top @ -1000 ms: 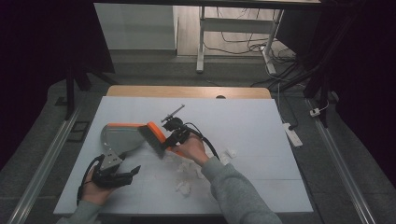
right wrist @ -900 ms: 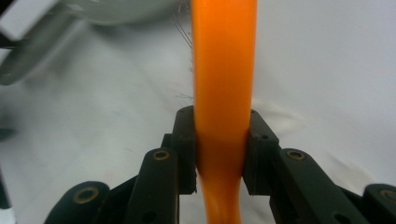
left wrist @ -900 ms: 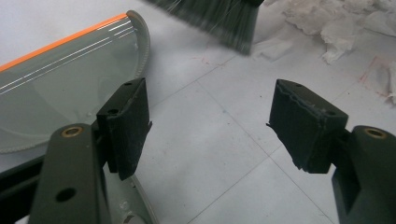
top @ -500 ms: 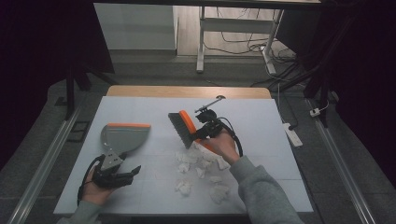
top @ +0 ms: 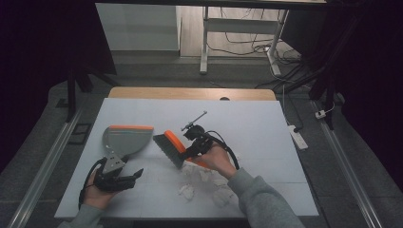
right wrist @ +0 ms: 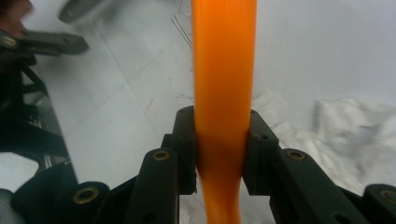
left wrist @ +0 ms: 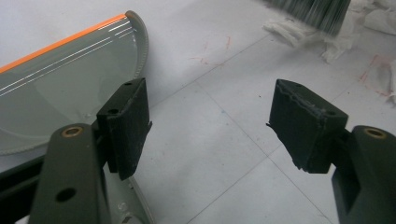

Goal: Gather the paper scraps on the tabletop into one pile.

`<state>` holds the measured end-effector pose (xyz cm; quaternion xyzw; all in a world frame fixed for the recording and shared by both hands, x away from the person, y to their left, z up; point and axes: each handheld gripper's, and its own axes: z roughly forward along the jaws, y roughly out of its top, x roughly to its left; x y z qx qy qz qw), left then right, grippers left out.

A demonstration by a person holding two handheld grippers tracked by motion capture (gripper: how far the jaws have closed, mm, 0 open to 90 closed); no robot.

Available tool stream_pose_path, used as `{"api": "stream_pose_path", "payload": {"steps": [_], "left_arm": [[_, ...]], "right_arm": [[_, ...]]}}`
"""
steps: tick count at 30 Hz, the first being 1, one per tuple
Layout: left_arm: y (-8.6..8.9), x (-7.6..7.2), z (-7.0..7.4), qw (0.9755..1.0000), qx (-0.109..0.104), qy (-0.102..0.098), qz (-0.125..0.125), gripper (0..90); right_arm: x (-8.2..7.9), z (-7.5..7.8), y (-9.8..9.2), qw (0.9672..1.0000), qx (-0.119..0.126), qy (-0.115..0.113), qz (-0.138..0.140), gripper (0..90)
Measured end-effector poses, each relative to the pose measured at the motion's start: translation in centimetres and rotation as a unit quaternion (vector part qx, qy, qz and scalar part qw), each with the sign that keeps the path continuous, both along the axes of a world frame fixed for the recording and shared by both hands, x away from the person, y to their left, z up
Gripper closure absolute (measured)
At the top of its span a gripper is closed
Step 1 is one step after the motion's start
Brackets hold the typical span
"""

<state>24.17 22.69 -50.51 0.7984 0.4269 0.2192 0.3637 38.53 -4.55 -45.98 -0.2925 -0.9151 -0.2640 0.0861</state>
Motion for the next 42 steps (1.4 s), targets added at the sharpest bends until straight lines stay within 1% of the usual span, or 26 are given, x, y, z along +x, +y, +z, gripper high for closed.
{"api": "stream_pose_path", "payload": {"steps": [3,4,7,8,10,11,13,15,17,19,21,23,27,28,30,33,36,38,40,41,42], "left_arm": [[0.0,0.0,0.0,1.0000,0.001,0.001,0.000,29.9],[0.0,0.0,0.0,1.0000,0.001,0.001,-0.001,29.9],[0.1,0.0,0.0,1.0000,0.000,0.001,-0.001,29.9],[0.0,0.0,0.0,1.0000,0.000,0.001,-0.001,29.9],[0.0,0.0,0.0,1.0000,0.001,0.001,-0.002,29.9],[-0.1,0.0,0.0,1.0000,0.001,0.000,-0.002,29.9],[0.0,0.0,0.0,1.0000,0.002,0.001,-0.002,29.9],[0.0,0.0,0.0,1.0000,0.002,0.001,0.000,30.0],[0.1,0.0,0.0,1.0000,0.000,0.001,0.000,29.9],[0.1,0.0,0.0,1.0000,0.000,0.001,0.001,29.9],[0.2,0.0,0.0,1.0000,-0.001,0.001,0.002,29.9],[0.4,0.0,0.0,1.0000,-0.001,0.001,0.004,29.9],[0.7,0.1,-0.1,1.0000,-0.003,0.004,0.008,29.9],[0.8,0.1,-0.1,0.9999,-0.002,0.004,0.010,29.9],[0.8,0.1,-0.2,0.9999,-0.002,0.004,0.012,29.9],[0.8,0.1,-0.2,0.9999,-0.003,0.004,0.013,30.1],[0.6,0.1,-0.2,0.9999,0.001,0.006,0.011,30.1],[0.6,0.1,-0.2,0.9999,0.002,0.006,0.010,30.1],[0.6,0.1,-0.2,0.9999,0.002,0.005,0.010,30.1],[0.7,0.1,-0.3,0.9999,0.002,0.006,0.011,30.1],[0.7,0.1,-0.3,0.9999,0.001,0.006,0.011,30.1]], "right_arm": [[0.2,-1.1,0.6,0.9995,-0.030,-0.009,0.002,70.3],[0.4,-1.2,0.5,0.9992,-0.036,-0.016,0.001,70.2],[0.7,-1.1,-0.2,0.9975,-0.059,-0.035,-0.014,70.2],[0.8,-0.9,-0.5,0.9971,-0.062,-0.039,-0.019,70.2],[0.7,-0.4,-1.2,0.9960,-0.067,-0.055,-0.023,70.2],[0.6,0.0,-1.5,0.9963,-0.059,-0.058,-0.023,70.2],[0.1,1.1,-1.9,0.9973,-0.035,-0.061,-0.024,70.3],[-0.8,2.4,-2.2,0.9973,-0.019,-0.071,-0.010,70.3],[-1.8,3.7,-2.4,0.9973,-0.006,-0.073,0.008,70.3],[-2.7,4.5,-2.6,0.9970,-0.006,-0.072,0.027,70.2],[-3.6,4.8,-2.7,0.9968,-0.008,-0.060,0.052,70.2],[-4.7,4.6,-2.6,0.9961,-0.018,-0.047,0.073,70.2],[-6.9,3.3,-2.3,0.9919,-0.036,-0.018,0.120,70.2],[-7.3,3.0,-2.3,0.9898,-0.042,-0.015,0.135,70.2],[-8.2,2.4,-2.1,0.9875,-0.055,-0.004,0.147,70.3],[-9.1,1.3,-1.6,0.9816,-0.082,0.007,0.172,70.3],[-9.2,0.3,-1.0,0.9761,-0.112,0.012,0.186,70.2],[-8.9,-0.2,-0.7,0.9732,-0.133,0.005,0.188,70.2],[-8.2,-0.4,-0.7,0.9733,-0.145,-0.006,0.177,70.2],[-7.6,-0.5,-0.8,0.9740,-0.149,-0.006,0.171,70.2],[-7.1,-0.5,-0.9,0.9757,-0.151,-0.009,0.158,70.2]]}}
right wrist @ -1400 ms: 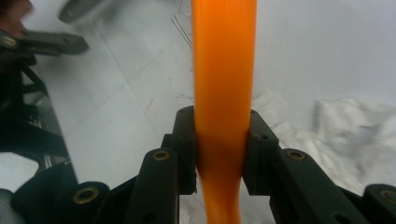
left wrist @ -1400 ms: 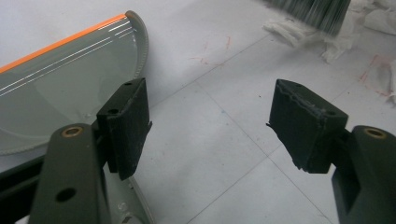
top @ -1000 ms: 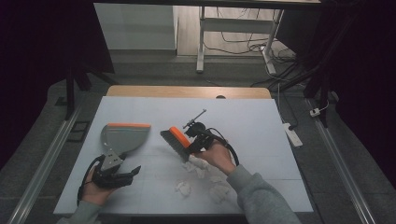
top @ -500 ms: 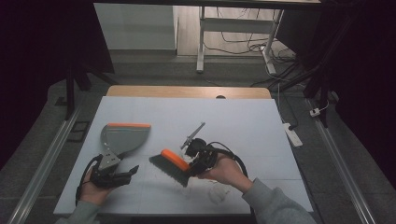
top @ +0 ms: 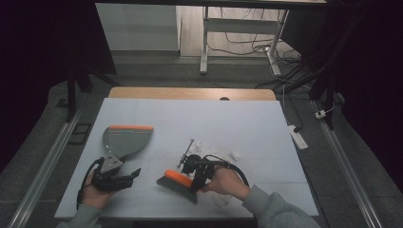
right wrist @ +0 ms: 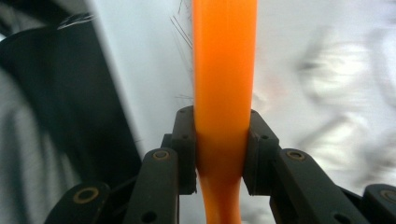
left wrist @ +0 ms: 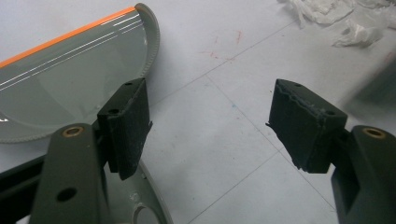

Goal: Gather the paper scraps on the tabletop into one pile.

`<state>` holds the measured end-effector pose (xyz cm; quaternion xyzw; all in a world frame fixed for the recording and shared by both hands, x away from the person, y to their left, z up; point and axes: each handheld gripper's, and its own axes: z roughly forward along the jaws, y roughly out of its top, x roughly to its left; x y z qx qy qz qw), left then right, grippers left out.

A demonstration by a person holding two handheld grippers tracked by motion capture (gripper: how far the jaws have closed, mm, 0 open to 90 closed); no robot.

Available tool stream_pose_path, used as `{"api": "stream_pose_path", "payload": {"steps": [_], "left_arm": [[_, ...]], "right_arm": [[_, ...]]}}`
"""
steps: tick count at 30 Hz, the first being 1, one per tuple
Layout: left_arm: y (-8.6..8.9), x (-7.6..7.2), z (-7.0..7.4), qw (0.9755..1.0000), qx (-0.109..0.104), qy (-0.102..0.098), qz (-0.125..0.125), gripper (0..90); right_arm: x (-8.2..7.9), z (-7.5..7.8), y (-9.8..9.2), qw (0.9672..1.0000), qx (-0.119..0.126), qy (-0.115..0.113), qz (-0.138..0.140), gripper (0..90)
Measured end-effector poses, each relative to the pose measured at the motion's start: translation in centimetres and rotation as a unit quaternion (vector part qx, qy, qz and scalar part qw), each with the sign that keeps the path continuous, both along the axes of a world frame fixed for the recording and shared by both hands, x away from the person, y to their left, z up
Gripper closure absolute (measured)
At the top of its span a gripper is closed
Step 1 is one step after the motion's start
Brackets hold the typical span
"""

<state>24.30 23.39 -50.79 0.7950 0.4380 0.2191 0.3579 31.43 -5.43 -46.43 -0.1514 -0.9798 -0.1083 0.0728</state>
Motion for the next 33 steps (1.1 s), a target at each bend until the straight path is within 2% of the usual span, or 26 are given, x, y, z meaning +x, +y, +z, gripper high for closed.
{"api": "stream_pose_path", "payload": {"steps": [2,4,6,8,11,17,19,21,24,28,31,33], "left_arm": [[0.1,0.0,0.0,1.0000,-0.001,0.001,0.001,30.1],[0.0,0.0,0.0,1.0000,-0.001,0.000,0.000,30.1],[0.0,0.0,0.0,1.0000,-0.001,0.000,0.000,30.1],[0.0,0.0,0.0,1.0000,0.000,0.000,0.000,30.1],[0.1,0.0,0.0,1.0000,-0.001,0.001,0.001,30.1],[0.0,0.0,-0.1,1.0000,0.000,0.001,0.002,30.1],[0.0,0.0,0.0,1.0000,0.001,0.000,0.000,30.1],[0.0,0.0,0.0,1.0000,0.001,0.000,0.001,30.1],[-0.1,0.1,0.0,1.0000,0.003,0.002,0.000,30.1],[-0.3,0.1,-0.1,1.0000,0.002,0.003,-0.002,30.1],[-0.3,0.1,-0.1,1.0000,0.003,0.003,-0.002,30.1],[-0.3,0.2,-0.2,1.0000,0.003,0.003,-0.002,30.1]], "right_arm": [[1.3,0.1,-0.4,0.9999,-0.003,-0.011,-0.013,70.2],[2.7,0.4,-0.9,0.9985,-0.011,-0.041,-0.035,70.3],[4.0,0.7,-1.5,0.9969,-0.016,-0.056,-0.052,70.2],[4.8,1.0,-2.0,0.9953,-0.007,-0.068,-0.069,70.3],[4.9,2.0,-3.0,0.9947,0.021,-0.066,-0.076,70.3],[3.7,5.7,-6.1,0.9916,0.080,-0.079,-0.063,70.3],[3.1,6.8,-7.2,0.9907,0.091,-0.082,-0.059,70.3],[2.3,7.4,-8.3,0.9914,0.096,-0.077,-0.046,70.3],[0.9,7.4,-9.7,0.9938,0.082,-0.069,-0.029,70.3],[-1.3,6.3,-10.8,0.9969,0.061,-0.050,0.003,70.3],[-2.9,5.3,-11.2,0.9982,0.042,-0.027,0.033,70.3],[-3.7,4.6,-11.3,0.9981,0.031,-0.022,0.049,70.2]]}}
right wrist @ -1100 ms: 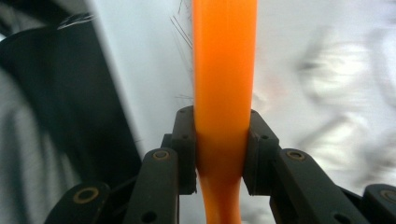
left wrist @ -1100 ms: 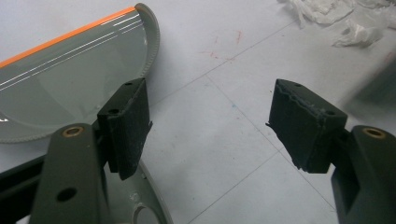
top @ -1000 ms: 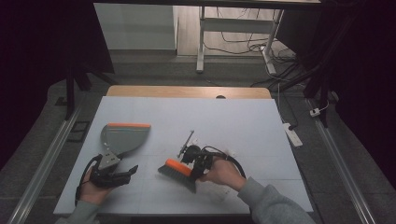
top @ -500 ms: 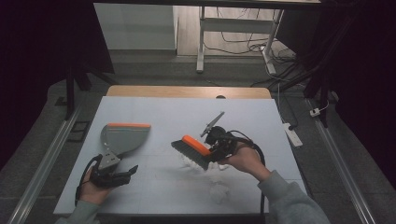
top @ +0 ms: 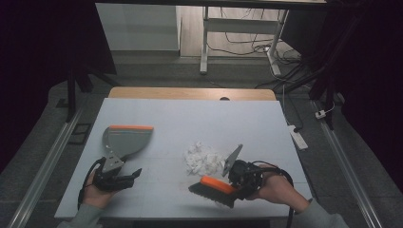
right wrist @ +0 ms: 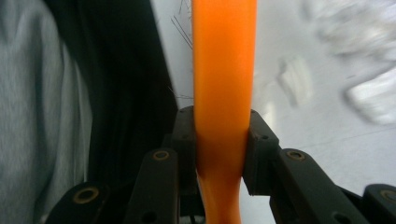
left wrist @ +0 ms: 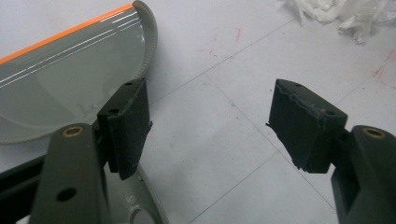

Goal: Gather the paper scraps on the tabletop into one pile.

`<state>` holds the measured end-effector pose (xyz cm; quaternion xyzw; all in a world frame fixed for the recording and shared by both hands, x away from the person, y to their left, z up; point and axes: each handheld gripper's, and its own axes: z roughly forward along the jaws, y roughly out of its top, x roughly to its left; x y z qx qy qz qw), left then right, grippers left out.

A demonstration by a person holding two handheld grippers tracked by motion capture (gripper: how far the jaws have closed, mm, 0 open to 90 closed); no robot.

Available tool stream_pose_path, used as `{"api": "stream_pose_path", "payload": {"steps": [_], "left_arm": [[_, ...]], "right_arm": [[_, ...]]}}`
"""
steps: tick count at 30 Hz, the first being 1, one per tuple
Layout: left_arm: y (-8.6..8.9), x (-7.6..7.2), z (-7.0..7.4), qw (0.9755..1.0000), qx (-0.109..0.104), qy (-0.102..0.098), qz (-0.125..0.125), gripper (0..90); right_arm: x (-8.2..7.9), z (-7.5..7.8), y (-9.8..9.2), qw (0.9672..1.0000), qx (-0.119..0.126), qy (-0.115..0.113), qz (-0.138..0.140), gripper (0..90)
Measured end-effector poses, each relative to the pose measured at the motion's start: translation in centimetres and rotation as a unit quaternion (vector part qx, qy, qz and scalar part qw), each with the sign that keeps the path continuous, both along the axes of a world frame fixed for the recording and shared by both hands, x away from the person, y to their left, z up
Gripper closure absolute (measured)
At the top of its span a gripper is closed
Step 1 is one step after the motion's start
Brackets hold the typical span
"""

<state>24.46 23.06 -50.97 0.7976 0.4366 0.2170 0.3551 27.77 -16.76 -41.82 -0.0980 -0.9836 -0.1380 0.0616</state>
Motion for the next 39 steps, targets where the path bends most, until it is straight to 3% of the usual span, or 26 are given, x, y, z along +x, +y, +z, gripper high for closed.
{"api": "stream_pose_path", "payload": {"steps": [4,9,14,19,21,25,29,31,33,36,39], "left_arm": [[0.0,0.0,0.0,1.0000,0.001,0.001,0.001,30.1],[0.1,0.0,0.0,1.0000,0.001,0.001,0.003,30.1],[0.1,0.0,-0.1,1.0000,0.001,0.003,0.001,30.1],[0.0,0.0,-0.1,1.0000,0.003,0.003,0.003,30.1],[0.0,0.0,-0.1,1.0000,0.003,0.003,0.002,30.1],[0.1,0.0,-0.1,1.0000,0.001,0.003,0.001,30.1],[0.0,0.0,-0.1,1.0000,0.002,0.002,0.002,30.2],[-0.1,0.0,-0.1,1.0000,0.003,0.003,0.000,30.1],[-0.1,-0.1,-0.1,1.0000,0.002,0.002,0.000,30.1],[-0.1,-0.1,0.0,1.0000,0.003,0.001,0.001,30.1],[-0.1,-0.1,0.0,1.0000,0.002,0.001,0.000,30.1]], "right_arm": [[-0.5,-1.8,0.3,0.9995,-0.027,-0.001,0.018,70.2],[0.5,-3.4,1.7,0.9965,-0.065,-0.036,0.038,70.3],[2.8,-3.4,2.8,0.9956,-0.068,-0.058,0.030,70.3],[5.6,-3.3,3.5,0.9921,-0.068,-0.105,0.003,70.3],[6.3,-3.2,3.6,0.9916,-0.056,-0.116,-0.011,70.3],[6.2,-2.1,3.0,0.9938,0.000,-0.105,-0.036,70.3],[5.8,0.1,1.3,0.9914,0.057,-0.100,-0.062,70.2],[5.7,1.2,0.1,0.9878,0.079,-0.101,-0.088,70.2],[5.9,2.0,-1.3,0.9817,0.093,-0.113,-0.122,70.2],[6.7,2.3,-3.6,0.9664,0.089,-0.118,-0.210,70.1],[7.8,1.2,-5.9,0.9479,0.039,-0.122,-0.292,70.2]]}}
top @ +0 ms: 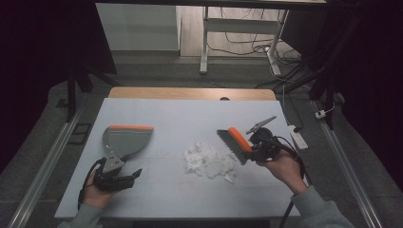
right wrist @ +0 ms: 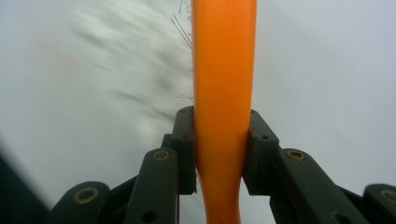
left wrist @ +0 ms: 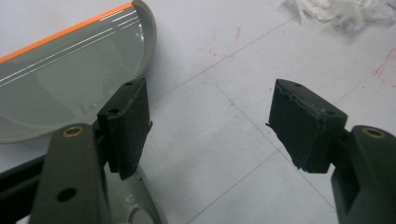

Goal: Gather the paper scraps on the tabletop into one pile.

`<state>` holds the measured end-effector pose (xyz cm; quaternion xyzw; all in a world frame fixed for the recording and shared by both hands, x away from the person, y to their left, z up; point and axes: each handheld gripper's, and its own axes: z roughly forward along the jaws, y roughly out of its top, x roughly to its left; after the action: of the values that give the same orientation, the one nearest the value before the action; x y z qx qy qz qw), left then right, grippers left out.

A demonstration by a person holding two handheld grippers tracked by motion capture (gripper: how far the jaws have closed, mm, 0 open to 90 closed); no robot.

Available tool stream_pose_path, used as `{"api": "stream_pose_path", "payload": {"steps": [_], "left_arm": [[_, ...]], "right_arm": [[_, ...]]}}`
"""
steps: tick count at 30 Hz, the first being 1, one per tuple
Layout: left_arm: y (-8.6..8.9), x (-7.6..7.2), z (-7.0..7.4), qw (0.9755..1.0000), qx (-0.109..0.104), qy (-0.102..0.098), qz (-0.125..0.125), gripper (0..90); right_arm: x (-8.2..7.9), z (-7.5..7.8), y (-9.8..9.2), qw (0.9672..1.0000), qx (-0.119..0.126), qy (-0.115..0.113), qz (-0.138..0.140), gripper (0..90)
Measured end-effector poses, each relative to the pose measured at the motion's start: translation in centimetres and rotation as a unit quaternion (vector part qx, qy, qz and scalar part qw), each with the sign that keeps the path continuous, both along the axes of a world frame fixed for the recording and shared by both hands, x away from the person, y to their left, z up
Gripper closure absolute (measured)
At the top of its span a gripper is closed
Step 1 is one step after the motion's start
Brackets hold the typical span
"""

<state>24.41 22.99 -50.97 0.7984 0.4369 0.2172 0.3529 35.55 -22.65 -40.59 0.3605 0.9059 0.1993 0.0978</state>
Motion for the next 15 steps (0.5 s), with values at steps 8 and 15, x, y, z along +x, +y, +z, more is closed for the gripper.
{"api": "stream_pose_path", "payload": {"steps": [8,15], "left_arm": [[-0.1,0.1,-0.1,1.0000,0.001,0.002,-0.004,30.1],[-0.3,0.1,-0.2,1.0000,0.003,0.004,-0.007,30.1]], "right_arm": [[3.8,-4.0,-2.2,0.9922,-0.069,0.045,-0.094,70.2],[5.2,-4.5,3.1,0.9909,-0.102,0.070,-0.053,70.4]]}}
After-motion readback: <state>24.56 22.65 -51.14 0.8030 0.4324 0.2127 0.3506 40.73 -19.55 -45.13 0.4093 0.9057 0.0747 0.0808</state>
